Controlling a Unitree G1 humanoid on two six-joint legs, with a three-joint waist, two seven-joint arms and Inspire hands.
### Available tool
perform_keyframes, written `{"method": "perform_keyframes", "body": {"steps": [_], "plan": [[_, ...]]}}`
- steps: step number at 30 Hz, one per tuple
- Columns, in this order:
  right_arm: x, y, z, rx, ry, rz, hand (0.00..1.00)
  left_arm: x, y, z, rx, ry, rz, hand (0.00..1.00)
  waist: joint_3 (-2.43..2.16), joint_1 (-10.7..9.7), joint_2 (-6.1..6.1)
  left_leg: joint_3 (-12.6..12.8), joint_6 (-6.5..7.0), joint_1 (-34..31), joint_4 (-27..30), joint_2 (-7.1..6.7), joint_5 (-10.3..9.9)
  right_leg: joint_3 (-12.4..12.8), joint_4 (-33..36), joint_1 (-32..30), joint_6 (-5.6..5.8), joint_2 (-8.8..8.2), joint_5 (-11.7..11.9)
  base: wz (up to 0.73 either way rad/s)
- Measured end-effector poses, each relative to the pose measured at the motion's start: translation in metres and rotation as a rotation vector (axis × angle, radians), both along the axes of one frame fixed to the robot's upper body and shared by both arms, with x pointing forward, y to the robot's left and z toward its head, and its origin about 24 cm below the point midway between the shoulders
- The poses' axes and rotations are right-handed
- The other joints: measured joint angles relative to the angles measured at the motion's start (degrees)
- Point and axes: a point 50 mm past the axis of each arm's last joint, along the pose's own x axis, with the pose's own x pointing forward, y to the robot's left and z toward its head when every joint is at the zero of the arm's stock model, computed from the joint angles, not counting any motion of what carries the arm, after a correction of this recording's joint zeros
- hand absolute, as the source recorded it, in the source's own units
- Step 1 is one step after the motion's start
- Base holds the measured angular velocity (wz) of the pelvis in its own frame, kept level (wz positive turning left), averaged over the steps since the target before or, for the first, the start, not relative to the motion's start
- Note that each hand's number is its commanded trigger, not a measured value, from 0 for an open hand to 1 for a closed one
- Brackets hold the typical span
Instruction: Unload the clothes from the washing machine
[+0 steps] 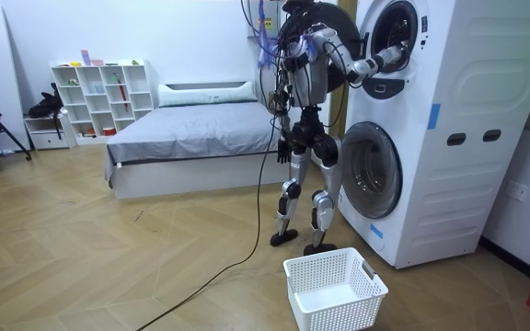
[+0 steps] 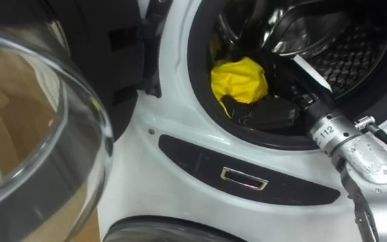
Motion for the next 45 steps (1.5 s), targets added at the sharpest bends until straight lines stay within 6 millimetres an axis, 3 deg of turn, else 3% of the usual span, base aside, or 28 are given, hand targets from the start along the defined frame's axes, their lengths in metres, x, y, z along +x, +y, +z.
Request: {"method": "perform_keyframes", "body": {"steps": [20, 22, 23, 24, 26, 28, 31, 34, 37, 43, 45], "plan": [[-0.001, 0.010, 0.026, -0.130, -0.094, -0.016, 1.00, 0.010, 0.002, 0.002, 0.051, -0.032, -0.001, 0.00, 0.51, -0.12, 1.25, 0.38, -0.27, -0.16, -0.92, 0.75, -0.16, 0.11, -0.21, -0.45, -0.10, 0.70, -0.13, -0.01], [-0.004, 0.012, 0.030, -0.161, -0.110, -0.024, 1.00, 0.008, 0.004, 0.002, 0.056, -0.023, 0.003, 0.00, 0.26, -0.61, 1.29, 0.32, -0.27, -0.24, -0.93, 0.74, -0.16, 0.03, -0.37, -0.49, -0.10, 0.71, -0.13, 0.00], [-0.006, 0.012, 0.033, -0.180, -0.114, -0.030, 1.00, 0.007, 0.004, 0.002, 0.066, -0.025, 0.004, 0.00, -0.13, -0.68, 1.17, 0.33, -0.27, -0.20, -0.80, 0.74, -0.15, 0.06, -0.44, -0.51, -0.10, 0.76, -0.13, 0.00], [-0.007, 0.013, 0.034, -0.187, -0.119, -0.029, 1.00, 0.006, 0.004, 0.002, 0.070, -0.022, 0.005, 0.00, -0.15, -0.76, 1.29, 0.37, -0.27, -0.16, -0.79, 0.75, -0.15, 0.12, -0.44, -0.51, -0.10, 0.78, -0.13, 0.00], [-0.017, 0.017, 0.038, -0.219, -0.153, -0.027, 1.00, 0.001, 0.003, 0.002, 0.077, -0.016, 0.010, 0.00, -0.51, -1.05, 1.16, 0.43, -0.27, -0.05, -0.78, 0.76, -0.14, 0.19, -0.46, -0.43, -0.09, 0.77, -0.13, 0.02], [-0.028, 0.020, 0.042, -0.233, -0.189, -0.019, 1.00, -0.003, 0.002, 0.001, 0.077, -0.021, 0.028, 0.00, -0.38, -2.04, 1.49, 0.45, -0.28, 0.00, -0.61, 0.75, -0.12, 0.21, -0.78, -0.14, -0.08, 0.70, -0.12, 0.03], [-0.055, 0.018, 0.058, -0.196, -0.287, -0.021, 1.00, -0.012, 0.001, 0.000, 0.071, -0.031, 0.088, 0.00, -0.60, -3.69, 1.56, 0.82, -0.28, 0.03, -0.38, 0.76, -0.12, 0.33, -0.76, -0.05, -0.08, 0.55, -0.12, -0.01], [-0.079, 0.005, 0.074, -0.119, -0.390, -0.055, 1.00, -0.029, -0.001, 0.000, 0.082, -0.020, 0.138, 0.00, -0.58, -5.46, 1.98, 2.40, -0.32, 0.84, -0.35, 1.11, -0.17, 1.85, -0.77, 0.19, -0.11, 0.87, 0.09, -0.20], [-0.100, 0.003, 0.072, -0.069, -0.408, -0.019, 1.00, -0.042, -0.005, -0.001, 0.084, 0.009, 0.155, 0.00, -0.87, -7.06, 2.84, 3.97, -0.42, 1.42, -0.29, 1.38, -0.64, 3.13, -0.78, 0.56, -0.20, 1.33, 0.45, -0.27], [-0.113, -0.037, 0.060, -0.025, -0.363, -0.247, 1.00, -0.044, -0.003, 0.000, 0.100, -0.026, 0.170, 0.00, -0.56, -9.20, 3.06, 6.50, -0.62, 2.01, -0.14, 1.26, -0.59, 6.40, 1.20, -0.84, -0.53, 2.07, 0.27, -0.24], [-0.117, -0.045, 0.056, -0.026, -0.362, -0.313, 1.00, -0.044, -0.002, 0.000, 0.102, -0.037, 0.165, 0.00, -0.16, -10.11, 2.61, 7.17, -1.04, 1.98, -0.02, 1.37, -0.81, 7.41, 1.13, -1.15, -0.69, 2.65, 0.43, -0.25]]}}
